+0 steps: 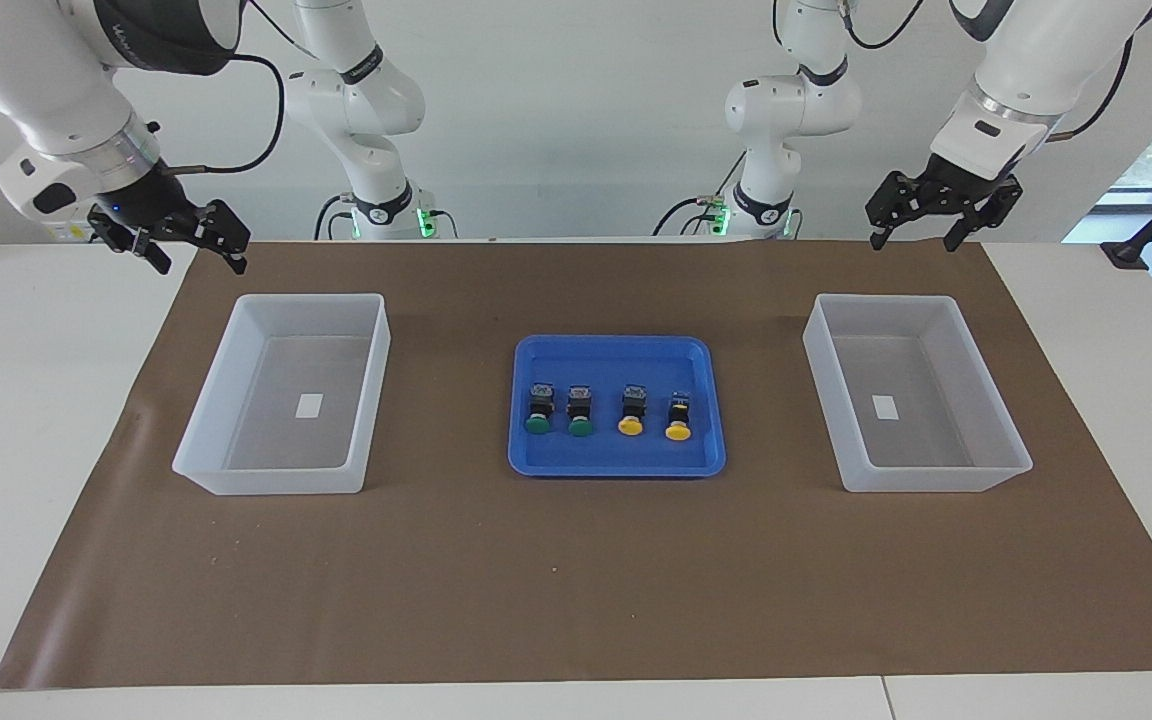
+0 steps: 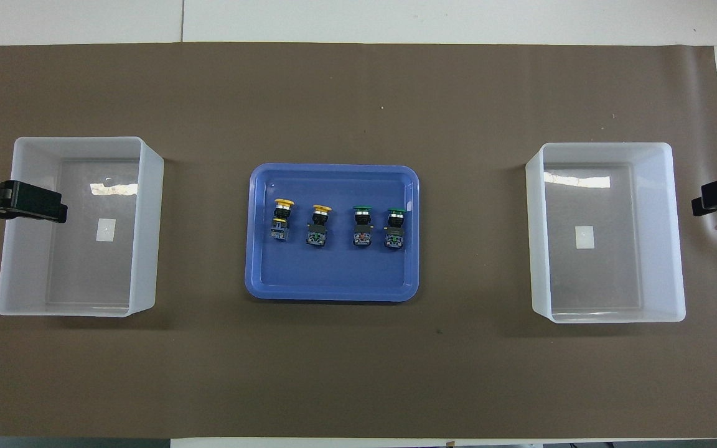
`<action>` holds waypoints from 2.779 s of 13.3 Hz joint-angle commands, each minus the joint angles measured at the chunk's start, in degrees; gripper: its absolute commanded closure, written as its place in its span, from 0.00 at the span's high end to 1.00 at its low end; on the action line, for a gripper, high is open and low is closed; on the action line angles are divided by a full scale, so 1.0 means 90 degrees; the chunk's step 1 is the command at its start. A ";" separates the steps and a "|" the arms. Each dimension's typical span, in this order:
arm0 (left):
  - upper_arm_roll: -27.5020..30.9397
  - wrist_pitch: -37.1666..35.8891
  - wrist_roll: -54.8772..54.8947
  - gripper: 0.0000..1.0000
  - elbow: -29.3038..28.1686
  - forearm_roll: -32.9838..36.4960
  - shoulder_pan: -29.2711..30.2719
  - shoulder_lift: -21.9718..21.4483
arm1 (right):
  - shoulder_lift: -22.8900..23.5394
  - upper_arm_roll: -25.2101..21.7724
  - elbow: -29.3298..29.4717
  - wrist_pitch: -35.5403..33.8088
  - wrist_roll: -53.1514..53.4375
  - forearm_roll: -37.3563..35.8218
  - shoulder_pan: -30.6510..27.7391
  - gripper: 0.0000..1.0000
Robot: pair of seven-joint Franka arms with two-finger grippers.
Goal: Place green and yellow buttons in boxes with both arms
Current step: 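Reach the right gripper over the tray to the nearer green button, then lower the right gripper onto the green button while the left gripper approaches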
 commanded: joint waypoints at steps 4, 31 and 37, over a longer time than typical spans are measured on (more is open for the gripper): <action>0.0042 0.0043 -0.0039 1.00 -0.0086 -0.0018 -0.0085 -0.0050 | -0.0055 0.0113 -0.0083 0.0125 -0.0005 0.0049 -0.0171 1.00; -0.0144 0.2308 -0.1554 0.95 -0.1785 -0.0028 -0.1002 -0.0228 | 0.3910 0.4537 0.0278 0.2938 0.6380 -0.3086 0.0503 0.67; -0.0134 0.3332 -0.1582 0.92 -0.1951 -0.0047 -0.1607 0.0621 | 0.3900 0.4664 0.0054 0.3016 0.6693 -0.3057 0.0493 0.59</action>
